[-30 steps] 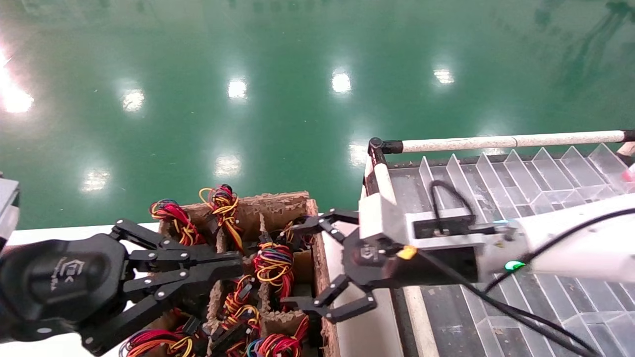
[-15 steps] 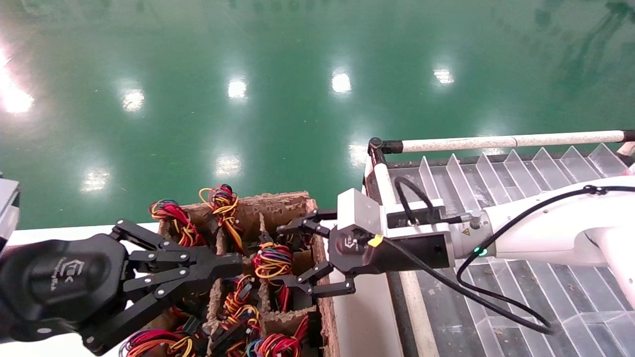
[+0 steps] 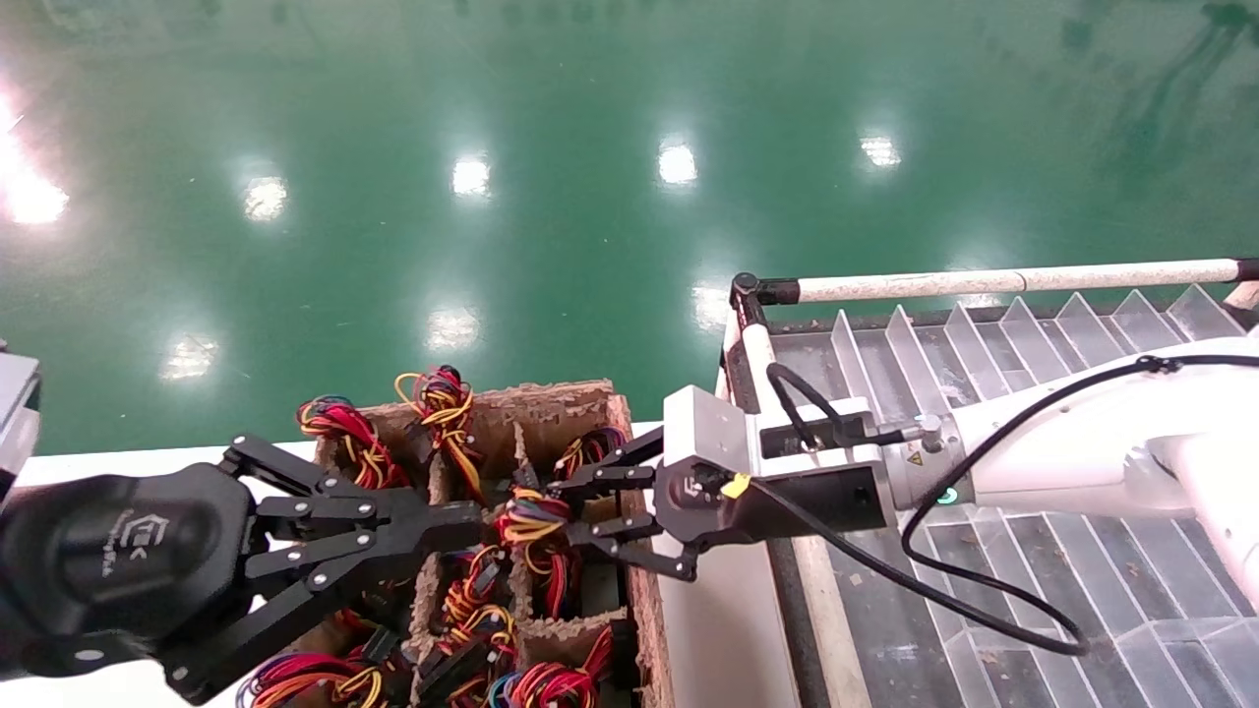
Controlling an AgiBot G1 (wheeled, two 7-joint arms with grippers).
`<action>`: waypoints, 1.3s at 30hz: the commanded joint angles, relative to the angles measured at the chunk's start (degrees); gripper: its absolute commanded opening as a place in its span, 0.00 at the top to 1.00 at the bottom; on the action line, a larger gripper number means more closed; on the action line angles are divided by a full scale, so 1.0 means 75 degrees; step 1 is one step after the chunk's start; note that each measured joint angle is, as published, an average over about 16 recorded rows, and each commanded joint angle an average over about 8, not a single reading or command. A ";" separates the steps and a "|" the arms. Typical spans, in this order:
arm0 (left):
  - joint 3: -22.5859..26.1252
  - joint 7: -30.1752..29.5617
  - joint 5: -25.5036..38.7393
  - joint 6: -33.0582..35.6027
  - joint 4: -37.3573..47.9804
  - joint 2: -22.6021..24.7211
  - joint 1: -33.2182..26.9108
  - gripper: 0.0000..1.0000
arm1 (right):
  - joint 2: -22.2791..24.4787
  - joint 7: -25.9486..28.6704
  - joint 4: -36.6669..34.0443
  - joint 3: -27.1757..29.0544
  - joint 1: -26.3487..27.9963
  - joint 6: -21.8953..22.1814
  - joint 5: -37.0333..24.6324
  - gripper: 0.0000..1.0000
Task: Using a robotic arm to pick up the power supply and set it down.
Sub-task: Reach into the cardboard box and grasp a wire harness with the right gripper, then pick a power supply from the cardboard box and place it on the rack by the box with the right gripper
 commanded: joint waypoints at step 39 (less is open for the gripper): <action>0.0000 0.0000 0.0000 0.0000 0.0000 0.0000 0.0000 1.00 | 0.2037 0.1694 0.4686 -0.0046 0.2514 0.0625 0.0668 1.00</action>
